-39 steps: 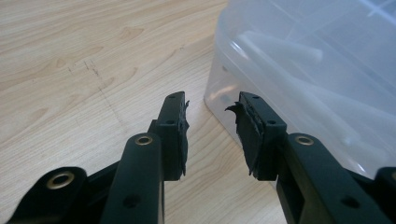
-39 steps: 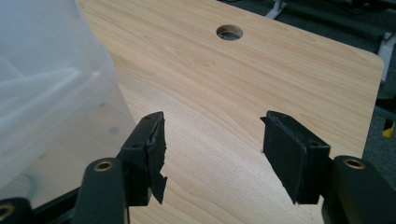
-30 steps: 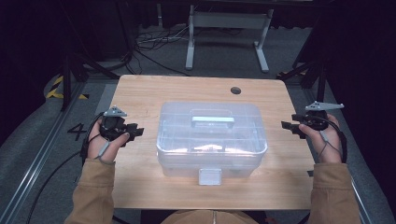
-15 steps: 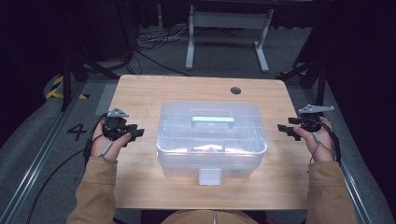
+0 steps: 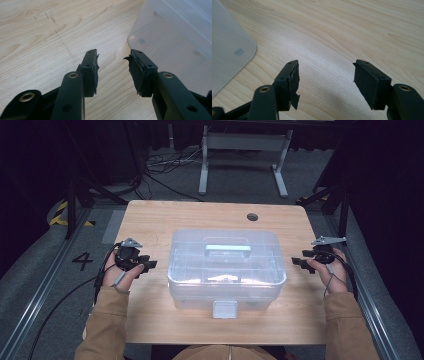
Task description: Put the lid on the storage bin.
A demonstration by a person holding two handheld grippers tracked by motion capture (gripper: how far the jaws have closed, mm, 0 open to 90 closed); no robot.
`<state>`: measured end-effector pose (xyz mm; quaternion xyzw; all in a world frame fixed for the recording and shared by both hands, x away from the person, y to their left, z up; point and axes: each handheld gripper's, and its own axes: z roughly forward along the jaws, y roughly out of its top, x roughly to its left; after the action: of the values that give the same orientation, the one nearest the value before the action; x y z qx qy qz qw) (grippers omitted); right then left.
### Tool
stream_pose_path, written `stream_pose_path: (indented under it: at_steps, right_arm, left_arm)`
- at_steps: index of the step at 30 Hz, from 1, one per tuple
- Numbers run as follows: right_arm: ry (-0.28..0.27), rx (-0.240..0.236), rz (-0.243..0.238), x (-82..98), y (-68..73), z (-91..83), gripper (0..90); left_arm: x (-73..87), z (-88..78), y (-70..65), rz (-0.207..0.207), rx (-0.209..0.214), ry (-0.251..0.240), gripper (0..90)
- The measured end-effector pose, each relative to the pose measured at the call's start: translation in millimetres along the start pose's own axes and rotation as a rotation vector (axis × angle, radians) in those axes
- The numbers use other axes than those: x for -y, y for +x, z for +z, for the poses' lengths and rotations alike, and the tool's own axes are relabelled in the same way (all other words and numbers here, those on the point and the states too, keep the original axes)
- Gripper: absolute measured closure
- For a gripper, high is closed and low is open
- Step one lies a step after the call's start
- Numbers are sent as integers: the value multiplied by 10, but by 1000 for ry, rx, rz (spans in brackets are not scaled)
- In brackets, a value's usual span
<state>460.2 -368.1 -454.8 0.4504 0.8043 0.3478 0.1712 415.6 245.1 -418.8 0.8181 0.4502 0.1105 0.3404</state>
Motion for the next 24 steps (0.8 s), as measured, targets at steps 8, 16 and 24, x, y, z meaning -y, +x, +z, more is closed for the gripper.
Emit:
stream_pose_path:
  at_steps: [8,16,24]
  right_arm:
    - [28,-5,-12,54,11,126,381]
    - [66,-2,-37,80,64,259,383]
    - [81,-18,-59,106,98,342,383]
  left_arm:
    - [20,97,0,12,4,35,585]
    - [51,206,4,21,16,77,574]
    - [66,270,-19,25,67,135,550]
